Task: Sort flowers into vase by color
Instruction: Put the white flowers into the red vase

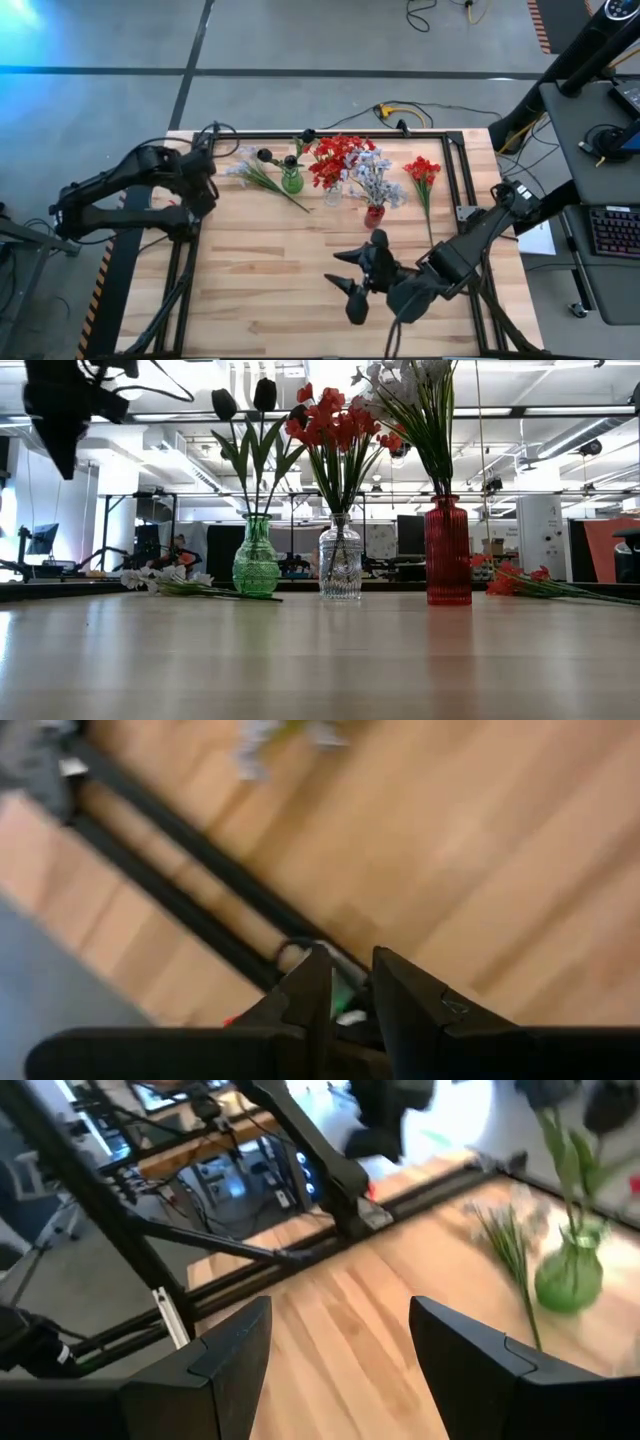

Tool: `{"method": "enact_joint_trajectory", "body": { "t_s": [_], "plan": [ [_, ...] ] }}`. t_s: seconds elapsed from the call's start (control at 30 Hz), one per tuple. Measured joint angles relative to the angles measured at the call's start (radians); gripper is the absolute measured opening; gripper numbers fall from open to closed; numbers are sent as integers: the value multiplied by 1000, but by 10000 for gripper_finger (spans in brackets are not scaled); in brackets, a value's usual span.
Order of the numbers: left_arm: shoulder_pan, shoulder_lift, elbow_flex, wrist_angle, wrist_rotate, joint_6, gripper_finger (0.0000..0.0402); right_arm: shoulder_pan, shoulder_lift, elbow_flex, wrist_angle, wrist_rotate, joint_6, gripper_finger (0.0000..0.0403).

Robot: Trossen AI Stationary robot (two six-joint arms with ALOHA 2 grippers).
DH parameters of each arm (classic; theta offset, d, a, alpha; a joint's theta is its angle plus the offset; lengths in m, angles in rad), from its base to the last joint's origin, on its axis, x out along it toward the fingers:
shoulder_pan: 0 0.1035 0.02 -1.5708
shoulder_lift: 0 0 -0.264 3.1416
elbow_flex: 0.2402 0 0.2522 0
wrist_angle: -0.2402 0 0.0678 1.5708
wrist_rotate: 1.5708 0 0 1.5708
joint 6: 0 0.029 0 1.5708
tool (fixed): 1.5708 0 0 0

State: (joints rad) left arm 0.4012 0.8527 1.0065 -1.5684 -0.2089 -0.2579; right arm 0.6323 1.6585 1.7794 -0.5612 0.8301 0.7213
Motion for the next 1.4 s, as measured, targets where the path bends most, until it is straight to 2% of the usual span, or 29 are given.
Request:
{"method": "enact_joint_trajectory", "body": {
  "t_s": [0.17,0.43,0.7,0.9,1.13,1.4],
  "plan": [
    [-59,-32,0,25,90,43,60,-18,46,0,-101,7,171,228],
    [-180,-57,-1,108,91,46,60,-94,166,0,-44,9,251,227],
    [-299,-103,-1,206,91,51,60,-182,276,0,-22,80,341,220],
    [-377,-162,-9,294,87,55,60,-244,378,0,73,85,350,219],
    [-401,-221,-50,396,86,67,60,-281,462,0,109,108,375,219],
    [-401,-254,-194,631,88,82,60,-291,526,0,110,155,406,219]
  ]
}}
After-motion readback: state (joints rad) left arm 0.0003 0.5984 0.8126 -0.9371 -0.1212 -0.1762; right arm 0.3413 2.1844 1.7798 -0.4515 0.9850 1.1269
